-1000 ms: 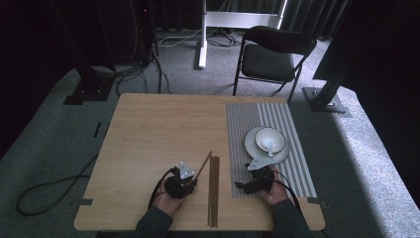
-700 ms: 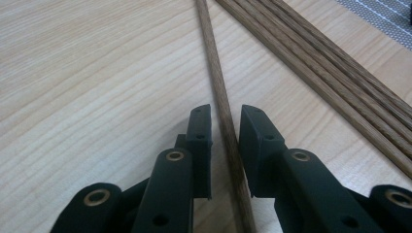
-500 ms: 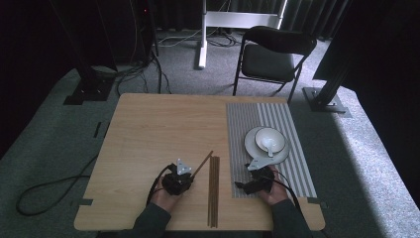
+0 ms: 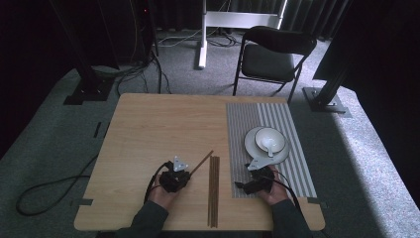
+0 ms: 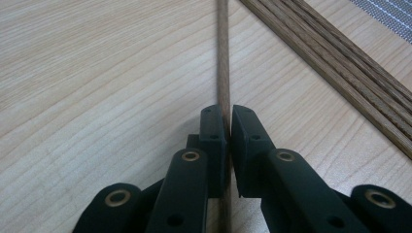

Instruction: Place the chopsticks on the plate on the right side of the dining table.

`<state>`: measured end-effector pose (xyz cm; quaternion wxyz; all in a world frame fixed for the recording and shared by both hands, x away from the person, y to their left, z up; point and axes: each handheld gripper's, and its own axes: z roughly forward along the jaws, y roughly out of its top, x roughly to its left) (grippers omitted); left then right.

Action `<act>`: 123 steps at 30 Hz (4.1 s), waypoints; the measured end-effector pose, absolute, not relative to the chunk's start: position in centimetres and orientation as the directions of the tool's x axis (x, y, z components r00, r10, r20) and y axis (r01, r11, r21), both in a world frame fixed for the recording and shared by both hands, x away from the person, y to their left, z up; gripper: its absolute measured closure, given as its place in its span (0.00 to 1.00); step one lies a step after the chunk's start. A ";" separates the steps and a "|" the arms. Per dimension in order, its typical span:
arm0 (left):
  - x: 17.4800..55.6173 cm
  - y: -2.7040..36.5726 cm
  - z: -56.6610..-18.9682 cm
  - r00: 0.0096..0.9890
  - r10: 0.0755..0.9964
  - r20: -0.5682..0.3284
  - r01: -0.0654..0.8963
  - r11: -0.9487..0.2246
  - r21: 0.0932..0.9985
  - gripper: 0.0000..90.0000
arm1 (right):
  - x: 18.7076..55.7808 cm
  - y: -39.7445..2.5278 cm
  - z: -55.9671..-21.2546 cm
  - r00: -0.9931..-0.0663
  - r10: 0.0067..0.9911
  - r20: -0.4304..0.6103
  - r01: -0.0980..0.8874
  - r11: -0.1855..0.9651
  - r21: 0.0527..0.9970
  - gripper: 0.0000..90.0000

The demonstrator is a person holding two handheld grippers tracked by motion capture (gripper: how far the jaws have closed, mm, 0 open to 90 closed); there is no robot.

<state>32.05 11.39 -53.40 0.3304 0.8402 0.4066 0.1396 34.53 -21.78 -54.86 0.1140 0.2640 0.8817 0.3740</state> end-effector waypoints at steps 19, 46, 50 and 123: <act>33.1 11.3 -53.3 0.659 0.751 -0.027 0.572 -0.478 0.666 0.94 | 34.5 -21.8 -54.9 -0.834 0.551 -0.003 0.381 0.581 0.719 0.13; 34.2 10.9 -52.7 0.679 0.733 -0.020 0.536 -0.478 0.696 0.94 | 34.5 -21.8 -54.9 -0.834 0.551 -0.003 0.382 0.581 0.719 0.13; 34.4 10.8 -52.3 0.680 0.733 -0.008 0.528 -0.482 0.699 0.94 | 34.5 -21.8 -54.9 -0.834 0.551 -0.003 0.381 0.581 0.719 0.13; 39.0 5.0 -47.1 0.733 0.680 0.013 0.423 -0.471 0.774 0.94 | 34.5 -21.8 -54.9 -0.835 0.550 -0.006 0.378 0.583 0.719 0.13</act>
